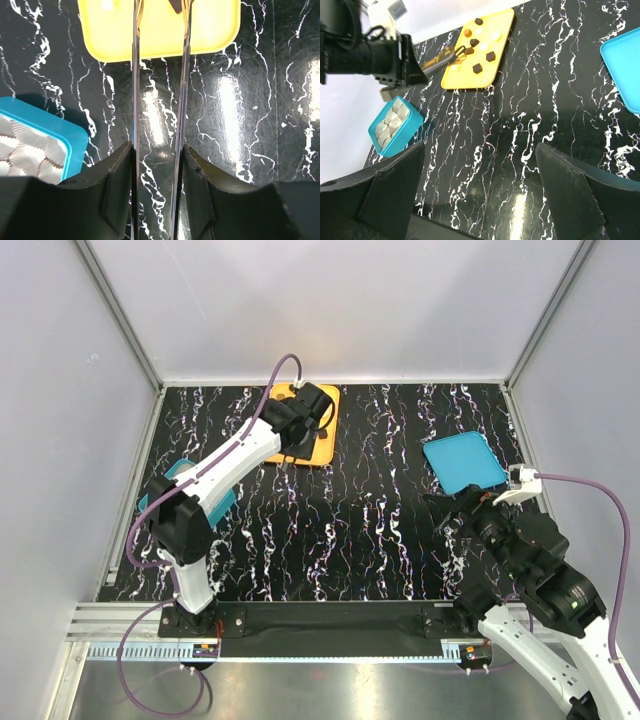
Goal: Pack the chocolate
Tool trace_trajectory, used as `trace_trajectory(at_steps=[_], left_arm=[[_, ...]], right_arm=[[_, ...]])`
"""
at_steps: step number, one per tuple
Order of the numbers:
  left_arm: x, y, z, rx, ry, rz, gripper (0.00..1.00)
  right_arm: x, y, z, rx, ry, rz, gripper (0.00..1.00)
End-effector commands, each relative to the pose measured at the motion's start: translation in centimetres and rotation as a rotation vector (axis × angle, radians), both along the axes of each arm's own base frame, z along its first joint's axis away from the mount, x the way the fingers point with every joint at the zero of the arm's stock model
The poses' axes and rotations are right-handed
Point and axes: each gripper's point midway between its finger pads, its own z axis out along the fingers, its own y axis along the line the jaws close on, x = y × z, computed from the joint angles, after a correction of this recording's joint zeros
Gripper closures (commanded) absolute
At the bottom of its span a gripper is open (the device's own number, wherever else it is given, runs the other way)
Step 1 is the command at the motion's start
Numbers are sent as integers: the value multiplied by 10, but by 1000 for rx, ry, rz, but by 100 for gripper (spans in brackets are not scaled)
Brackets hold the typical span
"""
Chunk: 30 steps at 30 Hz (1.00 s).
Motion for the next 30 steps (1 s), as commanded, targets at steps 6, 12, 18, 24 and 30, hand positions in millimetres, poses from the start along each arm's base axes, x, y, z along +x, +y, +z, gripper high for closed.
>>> trace_trajectory(at_steps=[6,12,18,24,30], left_arm=[[20,-11,-21,-67,-25,-1,55],[22,-11,-42,-73,-1,11,53],[21,-8,-58,-67,20,22,52],[23,-5,-67,-73,37,34,53],[17,-9,-65,-113,46,23,53]], right_arm=[[9,2,13,-7,-55,-7,0],[10,-1,14,-19,-63,-21,0],[11,-2,15,-25,-66,-24,0],[11,-4,18,-31,-72,-32,0],[11,-6,19,-34,-73,-39,0]])
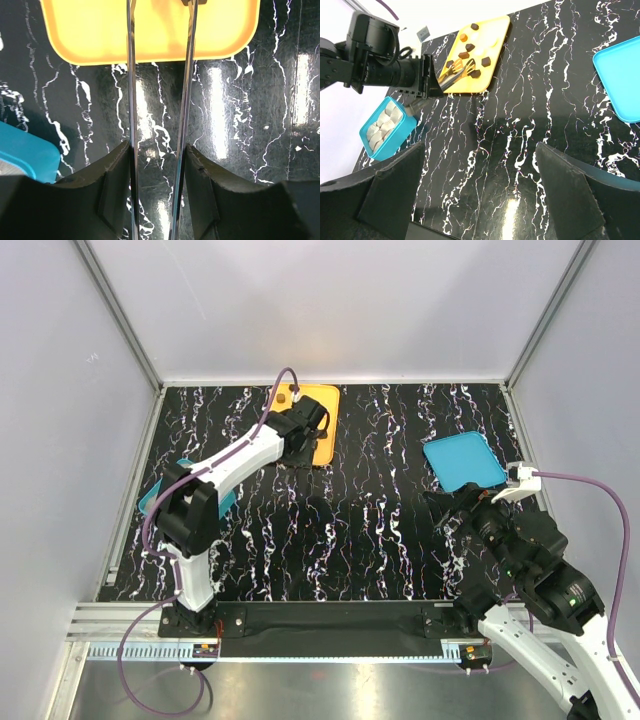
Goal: Pack the chocolate
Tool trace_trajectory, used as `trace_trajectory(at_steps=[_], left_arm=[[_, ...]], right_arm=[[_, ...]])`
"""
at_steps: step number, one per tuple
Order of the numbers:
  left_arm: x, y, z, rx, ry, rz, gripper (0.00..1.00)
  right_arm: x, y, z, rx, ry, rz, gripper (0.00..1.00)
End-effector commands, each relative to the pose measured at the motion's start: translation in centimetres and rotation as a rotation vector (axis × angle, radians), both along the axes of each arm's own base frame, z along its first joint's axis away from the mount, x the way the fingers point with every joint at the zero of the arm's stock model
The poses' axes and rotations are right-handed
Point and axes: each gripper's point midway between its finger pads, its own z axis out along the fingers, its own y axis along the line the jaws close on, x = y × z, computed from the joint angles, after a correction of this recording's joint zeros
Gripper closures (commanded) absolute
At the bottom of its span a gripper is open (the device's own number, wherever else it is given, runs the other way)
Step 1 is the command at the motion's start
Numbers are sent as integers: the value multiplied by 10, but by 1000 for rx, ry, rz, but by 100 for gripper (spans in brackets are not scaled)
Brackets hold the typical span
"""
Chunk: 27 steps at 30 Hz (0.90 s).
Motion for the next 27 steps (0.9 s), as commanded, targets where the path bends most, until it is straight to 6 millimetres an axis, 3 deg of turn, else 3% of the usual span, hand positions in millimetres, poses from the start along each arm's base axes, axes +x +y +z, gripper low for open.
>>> trace_trajectory(at_steps=[1,16,27], left_arm=[[0,-10,9,-80,-27,-11,53],[-9,-14,52,-114,-81,-44,50],[-12,-18,31,-109,-39,-67,49]], right_arm=[[5,-4,15,5,-46,-28,0],[6,-5,11,-6,-38,-35,0],[5,-5,13,-1,-42,-36,0]])
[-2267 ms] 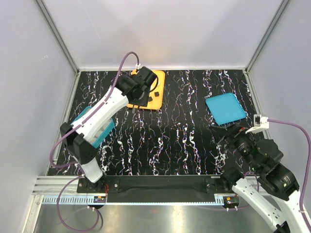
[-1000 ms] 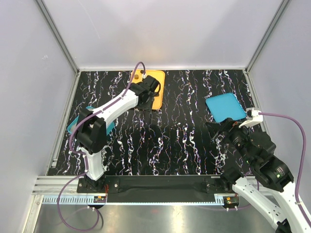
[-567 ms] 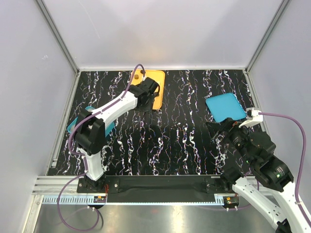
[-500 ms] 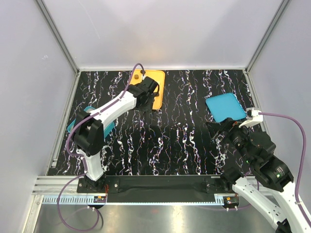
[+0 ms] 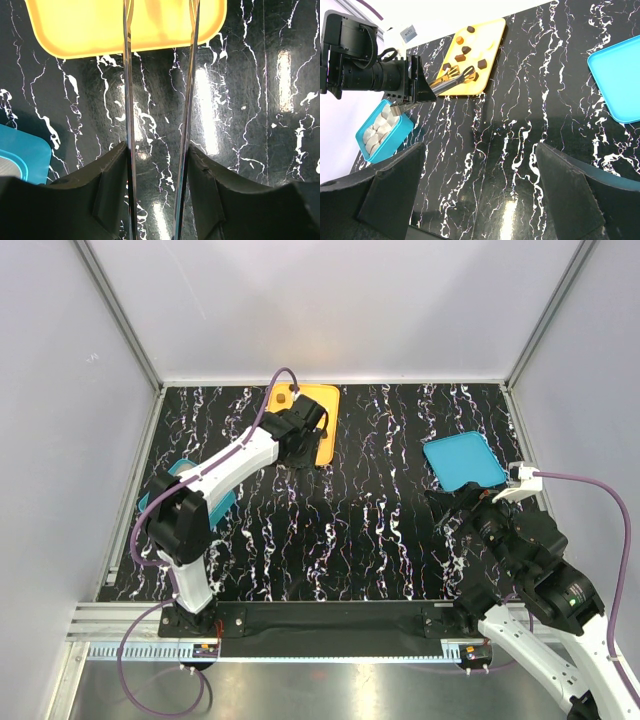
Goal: Pack the chocolate
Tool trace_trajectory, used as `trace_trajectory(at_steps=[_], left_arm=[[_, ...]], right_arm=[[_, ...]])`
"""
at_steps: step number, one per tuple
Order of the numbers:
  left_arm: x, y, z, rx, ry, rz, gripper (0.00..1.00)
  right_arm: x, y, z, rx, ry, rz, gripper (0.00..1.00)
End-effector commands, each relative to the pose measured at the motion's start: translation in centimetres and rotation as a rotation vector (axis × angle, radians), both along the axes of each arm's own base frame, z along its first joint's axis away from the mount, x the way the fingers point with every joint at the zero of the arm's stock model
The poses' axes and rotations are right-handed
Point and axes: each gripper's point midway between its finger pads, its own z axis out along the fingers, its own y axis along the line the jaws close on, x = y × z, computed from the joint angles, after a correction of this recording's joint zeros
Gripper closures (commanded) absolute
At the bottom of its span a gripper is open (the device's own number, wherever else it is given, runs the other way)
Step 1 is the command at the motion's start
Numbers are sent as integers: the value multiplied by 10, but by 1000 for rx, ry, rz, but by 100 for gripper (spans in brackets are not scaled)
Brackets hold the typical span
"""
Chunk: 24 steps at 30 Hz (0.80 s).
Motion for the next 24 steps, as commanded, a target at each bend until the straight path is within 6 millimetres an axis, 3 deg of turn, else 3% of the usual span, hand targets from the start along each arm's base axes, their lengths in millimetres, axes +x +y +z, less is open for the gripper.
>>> trace_trajectory(at_steps=[1,16,24], left_arm=[[4,-8,8,-36,-32,-22,49],[14,-14,-24,1,4,-29,51],[7,-9,-12,-6,8,-15,56]], right_arm=[[4,-3,13,5,-40,-19,0],[2,-8,14,-5,-49,-34,0],[1,-9,14,-6,-51,-38,0]])
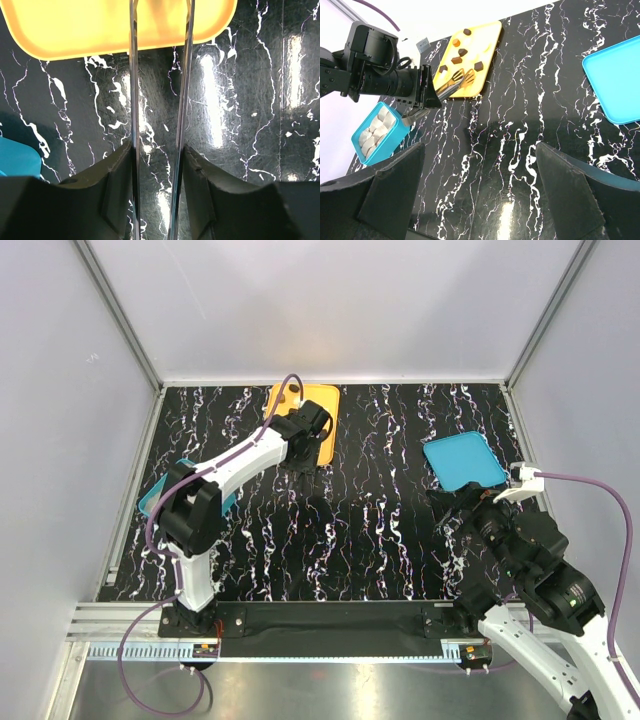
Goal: Pack the chocolate
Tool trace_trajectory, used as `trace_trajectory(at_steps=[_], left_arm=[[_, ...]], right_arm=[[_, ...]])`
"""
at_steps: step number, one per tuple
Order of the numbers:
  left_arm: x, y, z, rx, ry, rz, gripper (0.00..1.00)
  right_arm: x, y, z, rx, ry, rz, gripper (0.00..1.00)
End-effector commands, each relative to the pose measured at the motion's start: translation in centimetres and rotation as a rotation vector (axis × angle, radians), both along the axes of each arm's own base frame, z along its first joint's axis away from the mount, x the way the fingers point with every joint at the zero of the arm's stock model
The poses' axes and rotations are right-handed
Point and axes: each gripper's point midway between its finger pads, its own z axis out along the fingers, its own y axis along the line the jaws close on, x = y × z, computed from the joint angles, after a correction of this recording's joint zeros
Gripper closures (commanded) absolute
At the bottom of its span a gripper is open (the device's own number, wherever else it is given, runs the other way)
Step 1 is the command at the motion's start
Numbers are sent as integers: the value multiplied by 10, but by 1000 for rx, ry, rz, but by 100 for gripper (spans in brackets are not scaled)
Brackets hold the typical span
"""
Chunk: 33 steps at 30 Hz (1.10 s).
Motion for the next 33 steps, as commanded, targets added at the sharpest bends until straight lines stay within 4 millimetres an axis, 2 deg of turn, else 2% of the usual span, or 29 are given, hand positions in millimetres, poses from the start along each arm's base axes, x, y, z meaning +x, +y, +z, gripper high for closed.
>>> trace_trajectory(at_steps=[1,10,15,19,21,22,23,27,28,29,31,33], left_arm=[[1,-3,23,-39,-47,-3,57],[-6,3,51,-61,-77,15,65],[-9,16,81,-51,-120,56,68],[-19,44,107,-24,-148,115,69],[-25,64,122,-17,-172,147,69],[-32,77,122,10,-161,166,69],[-35,93,131,8,-180,199,70],[-52,144,135,35,-169,305,70],[-59,153,129,39,-147,326,71],[-62,170,134,29,-162,376,71],[-70,193,130,32,-149,447,71],[-78,207,131,25,-153,493,71]], right_arm=[[0,-7,14,3,-45,-28,0],[-3,-6,13,21,-42,-18,0],[-7,-10,16,25,-52,-21,0],[-10,-11,15,27,-51,-16,0],[-12,-10,15,35,-51,-8,0],[-13,-10,15,36,-52,-5,0],[-14,-9,15,38,-54,1,0],[-14,-6,10,43,-57,18,0],[-15,-5,10,45,-59,25,0],[-14,-3,8,46,-55,30,0],[-15,0,7,47,-58,48,0],[-14,2,8,43,-63,60,0]])
